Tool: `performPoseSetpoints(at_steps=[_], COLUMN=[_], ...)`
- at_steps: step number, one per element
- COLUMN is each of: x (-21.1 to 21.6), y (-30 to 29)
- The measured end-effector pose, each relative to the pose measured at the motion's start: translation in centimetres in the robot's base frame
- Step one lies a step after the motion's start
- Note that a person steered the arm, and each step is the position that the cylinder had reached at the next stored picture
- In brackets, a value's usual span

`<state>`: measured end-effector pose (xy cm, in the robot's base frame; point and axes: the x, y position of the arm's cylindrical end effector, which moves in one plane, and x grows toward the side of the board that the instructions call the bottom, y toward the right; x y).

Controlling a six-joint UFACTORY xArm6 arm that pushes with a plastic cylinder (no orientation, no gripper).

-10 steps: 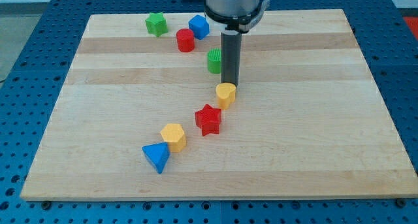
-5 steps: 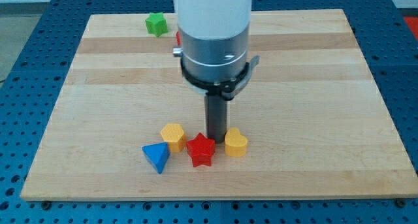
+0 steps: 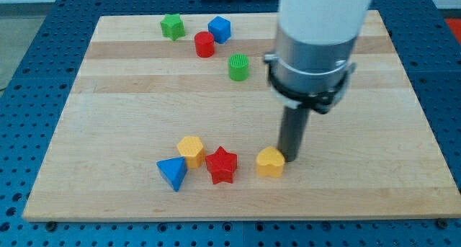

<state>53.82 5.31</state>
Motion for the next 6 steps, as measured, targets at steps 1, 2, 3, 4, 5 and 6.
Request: performPoseSetpoints(at_steps=[1,2,3,4,5,6], x=[0.1,-0.2,-4.1,-10.3,-17.3,-21.6], y=[-4.1,-2.2,2.8,7.6,8.3,8.2])
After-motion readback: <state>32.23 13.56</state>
